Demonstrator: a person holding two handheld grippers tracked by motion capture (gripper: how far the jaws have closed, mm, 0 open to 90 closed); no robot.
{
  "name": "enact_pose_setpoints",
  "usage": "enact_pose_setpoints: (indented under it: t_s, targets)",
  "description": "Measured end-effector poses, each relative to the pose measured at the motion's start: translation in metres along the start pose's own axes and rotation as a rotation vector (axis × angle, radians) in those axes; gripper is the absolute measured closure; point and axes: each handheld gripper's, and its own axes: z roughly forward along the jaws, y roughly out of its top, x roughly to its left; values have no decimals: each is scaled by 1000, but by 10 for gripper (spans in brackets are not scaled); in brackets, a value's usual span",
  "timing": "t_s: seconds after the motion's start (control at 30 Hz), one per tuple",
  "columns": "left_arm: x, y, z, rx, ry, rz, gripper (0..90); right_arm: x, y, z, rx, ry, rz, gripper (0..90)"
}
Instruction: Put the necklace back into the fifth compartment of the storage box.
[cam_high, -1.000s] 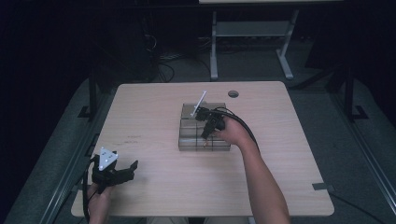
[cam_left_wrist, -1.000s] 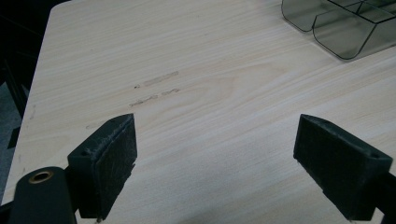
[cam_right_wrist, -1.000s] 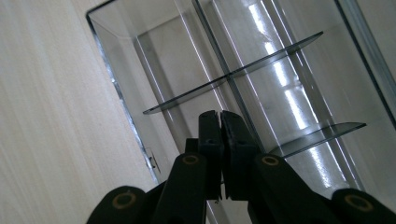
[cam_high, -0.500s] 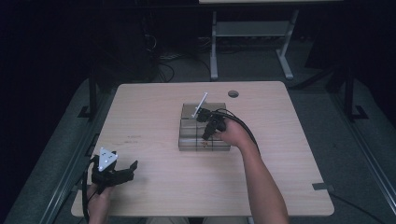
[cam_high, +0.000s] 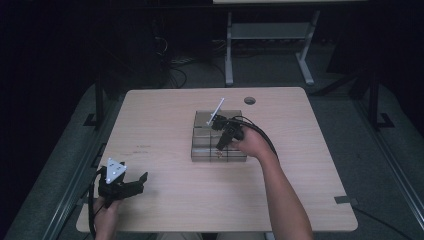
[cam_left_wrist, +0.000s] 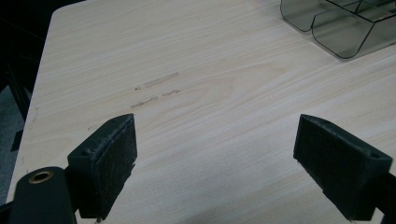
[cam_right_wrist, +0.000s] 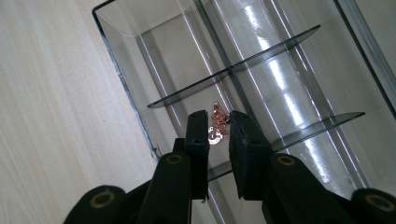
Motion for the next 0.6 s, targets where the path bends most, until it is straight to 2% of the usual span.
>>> enact_pose_setpoints:
  t_s: [0.6]
  targets:
    - [-1,0,1,2,-6,-6,130,-1,-7,-15,-10,-5,13,721]
